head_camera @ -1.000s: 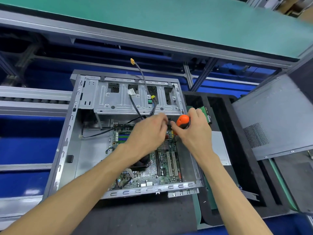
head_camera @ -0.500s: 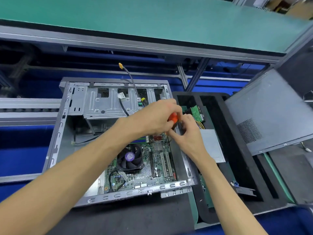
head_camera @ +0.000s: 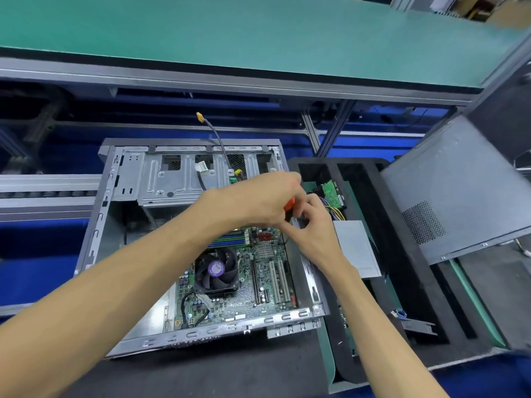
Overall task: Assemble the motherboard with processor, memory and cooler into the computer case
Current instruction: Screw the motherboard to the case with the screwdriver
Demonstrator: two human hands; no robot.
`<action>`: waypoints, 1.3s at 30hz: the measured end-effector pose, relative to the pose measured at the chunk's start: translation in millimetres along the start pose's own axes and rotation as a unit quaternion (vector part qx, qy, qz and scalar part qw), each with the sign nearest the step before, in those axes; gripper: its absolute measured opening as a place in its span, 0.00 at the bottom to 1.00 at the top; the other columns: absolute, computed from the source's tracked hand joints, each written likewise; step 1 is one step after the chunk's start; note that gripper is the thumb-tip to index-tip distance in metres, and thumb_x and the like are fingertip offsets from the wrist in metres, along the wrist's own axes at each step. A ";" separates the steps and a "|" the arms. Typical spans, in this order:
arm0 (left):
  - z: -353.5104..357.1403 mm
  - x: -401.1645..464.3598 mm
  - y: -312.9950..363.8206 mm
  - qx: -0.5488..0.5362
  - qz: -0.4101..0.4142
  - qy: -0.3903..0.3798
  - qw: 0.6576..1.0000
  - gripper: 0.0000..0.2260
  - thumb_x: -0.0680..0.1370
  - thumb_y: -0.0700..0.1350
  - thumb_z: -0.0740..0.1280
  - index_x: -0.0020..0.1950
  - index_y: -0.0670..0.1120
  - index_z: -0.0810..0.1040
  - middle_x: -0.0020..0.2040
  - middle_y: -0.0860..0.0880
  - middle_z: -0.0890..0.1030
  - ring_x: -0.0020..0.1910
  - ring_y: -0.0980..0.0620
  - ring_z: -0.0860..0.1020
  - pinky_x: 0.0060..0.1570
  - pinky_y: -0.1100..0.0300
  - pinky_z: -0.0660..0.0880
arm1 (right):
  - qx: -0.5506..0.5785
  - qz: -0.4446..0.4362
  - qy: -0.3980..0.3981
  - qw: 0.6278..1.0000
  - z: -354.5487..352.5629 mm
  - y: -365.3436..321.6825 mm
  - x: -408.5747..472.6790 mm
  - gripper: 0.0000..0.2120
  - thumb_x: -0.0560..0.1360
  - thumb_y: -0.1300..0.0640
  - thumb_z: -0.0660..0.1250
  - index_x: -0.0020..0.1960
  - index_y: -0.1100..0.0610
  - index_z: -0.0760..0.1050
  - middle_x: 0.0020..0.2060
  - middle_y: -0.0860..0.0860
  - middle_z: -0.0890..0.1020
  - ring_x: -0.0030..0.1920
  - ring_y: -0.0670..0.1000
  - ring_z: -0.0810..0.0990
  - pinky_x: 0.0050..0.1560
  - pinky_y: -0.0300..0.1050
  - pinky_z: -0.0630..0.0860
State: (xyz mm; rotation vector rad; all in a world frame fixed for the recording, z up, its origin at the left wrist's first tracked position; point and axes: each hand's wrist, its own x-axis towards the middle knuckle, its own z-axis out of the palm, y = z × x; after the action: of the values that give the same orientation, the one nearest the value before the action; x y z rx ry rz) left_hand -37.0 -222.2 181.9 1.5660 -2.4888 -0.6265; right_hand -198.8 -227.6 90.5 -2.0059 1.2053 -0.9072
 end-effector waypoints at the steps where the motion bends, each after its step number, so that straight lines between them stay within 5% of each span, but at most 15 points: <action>1: 0.4 -0.2 0.8 -0.004 -0.001 0.001 1.000 0.10 0.72 0.38 0.69 0.47 0.53 0.79 0.50 0.51 0.73 0.49 0.48 0.76 0.48 0.48 0.77 | 0.004 0.000 -0.003 1.000 -0.6 0.7 0.2 0.16 0.70 0.46 0.75 0.35 0.40 0.68 0.40 0.42 0.68 0.38 0.42 0.69 0.37 0.34 0.64; 5: 8.3 -2.5 -3.3 0.079 -0.061 0.066 0.993 0.13 0.72 0.46 0.64 0.56 0.49 0.70 0.45 0.49 0.75 0.41 0.45 0.77 0.37 0.52 0.74 | -0.004 -0.004 -0.005 1.000 0.5 1.1 2.5 0.11 0.72 0.50 0.77 0.41 0.43 0.74 0.39 0.42 0.67 0.39 0.40 0.70 0.38 0.31 0.65; 11: 15.5 -4.3 -7.9 0.089 -0.096 0.127 0.983 0.19 0.73 0.65 0.64 0.47 0.49 0.71 0.33 0.52 0.71 0.32 0.50 0.73 0.28 0.58 0.64 | -0.005 0.012 -0.004 1.000 4.9 5.3 5.3 0.14 0.70 0.53 0.79 0.42 0.40 0.75 0.41 0.44 0.70 0.39 0.43 0.71 0.37 0.33 0.65; 15: 16.4 1.8 -3.1 0.051 -0.074 0.123 0.988 0.09 0.75 0.50 0.69 0.49 0.48 0.73 0.39 0.50 0.73 0.41 0.44 0.76 0.36 0.55 0.68 | 0.005 0.000 0.004 1.000 6.1 2.9 5.7 0.15 0.71 0.50 0.77 0.40 0.36 0.71 0.41 0.45 0.69 0.38 0.41 0.71 0.37 0.30 0.65; 18: 9.1 4.0 -1.1 0.046 -0.026 0.030 0.998 0.09 0.72 0.36 0.69 0.48 0.48 0.81 0.47 0.51 0.73 0.46 0.47 0.77 0.40 0.55 0.72 | -0.003 -0.011 0.006 1.000 4.1 3.5 4.1 0.15 0.71 0.47 0.76 0.38 0.38 0.69 0.41 0.45 0.69 0.40 0.40 0.71 0.38 0.30 0.66; 21: 9.6 0.4 2.1 0.005 -0.025 0.009 1.000 0.08 0.72 0.38 0.67 0.50 0.47 0.77 0.50 0.51 0.73 0.47 0.47 0.76 0.45 0.51 0.75 | 0.004 -0.004 -0.005 1.000 3.5 3.1 3.9 0.10 0.70 0.43 0.72 0.39 0.46 0.73 0.43 0.49 0.71 0.40 0.43 0.71 0.38 0.34 0.67; 26: 18.4 4.0 4.3 0.120 -0.145 0.157 0.969 0.19 0.77 0.62 0.64 0.49 0.47 0.65 0.37 0.49 0.70 0.37 0.42 0.73 0.35 0.53 0.69 | 0.007 0.008 -0.006 1.000 4.4 4.5 4.1 0.12 0.70 0.43 0.75 0.45 0.49 0.80 0.43 0.46 0.71 0.42 0.42 0.73 0.39 0.31 0.67; 30: 10.3 8.3 -1.1 0.049 -0.062 0.083 0.993 0.05 0.76 0.45 0.69 0.47 0.48 0.73 0.42 0.51 0.71 0.46 0.45 0.77 0.41 0.51 0.72 | -0.017 0.009 -0.004 1.000 4.6 5.1 3.7 0.11 0.71 0.46 0.76 0.41 0.47 0.75 0.42 0.45 0.69 0.40 0.40 0.71 0.37 0.33 0.65; 32: 7.4 6.3 -4.7 0.006 -0.017 0.015 1.000 0.09 0.72 0.38 0.68 0.48 0.51 0.75 0.48 0.52 0.72 0.48 0.47 0.76 0.46 0.48 0.75 | -0.027 0.009 -0.003 1.000 5.2 6.8 4.1 0.16 0.71 0.51 0.77 0.37 0.47 0.69 0.42 0.47 0.69 0.40 0.41 0.70 0.35 0.35 0.64; 34: 9.1 4.9 -4.2 0.023 -0.033 0.050 0.998 0.09 0.73 0.48 0.69 0.50 0.51 0.73 0.48 0.51 0.73 0.46 0.47 0.77 0.43 0.50 0.75 | -0.023 0.005 -0.011 1.000 5.1 5.8 4.4 0.14 0.72 0.51 0.77 0.38 0.48 0.72 0.42 0.47 0.69 0.40 0.41 0.70 0.36 0.34 0.64; 37: 15.5 4.0 -3.3 0.117 -0.134 0.140 0.974 0.22 0.74 0.68 0.63 0.48 0.48 0.70 0.36 0.51 0.70 0.31 0.50 0.71 0.31 0.55 0.66 | 0.004 0.006 -0.007 1.000 3.8 2.0 3.6 0.10 0.70 0.42 0.75 0.39 0.39 0.73 0.43 0.45 0.70 0.42 0.41 0.73 0.39 0.31 0.68; 39: 17.0 4.7 -2.1 0.105 -0.127 0.130 0.978 0.19 0.76 0.64 0.64 0.45 0.48 0.70 0.34 0.52 0.68 0.31 0.49 0.70 0.30 0.56 0.63 | 0.001 -0.002 -0.002 1.000 4.2 1.6 3.5 0.10 0.70 0.41 0.73 0.40 0.38 0.72 0.43 0.44 0.70 0.42 0.41 0.73 0.40 0.30 0.68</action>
State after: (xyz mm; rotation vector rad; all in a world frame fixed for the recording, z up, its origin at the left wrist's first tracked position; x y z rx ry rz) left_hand -43.0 -222.5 165.2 1.9212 -2.2395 -0.1709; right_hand -195.0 -230.7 87.7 -2.0072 1.1980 -0.9057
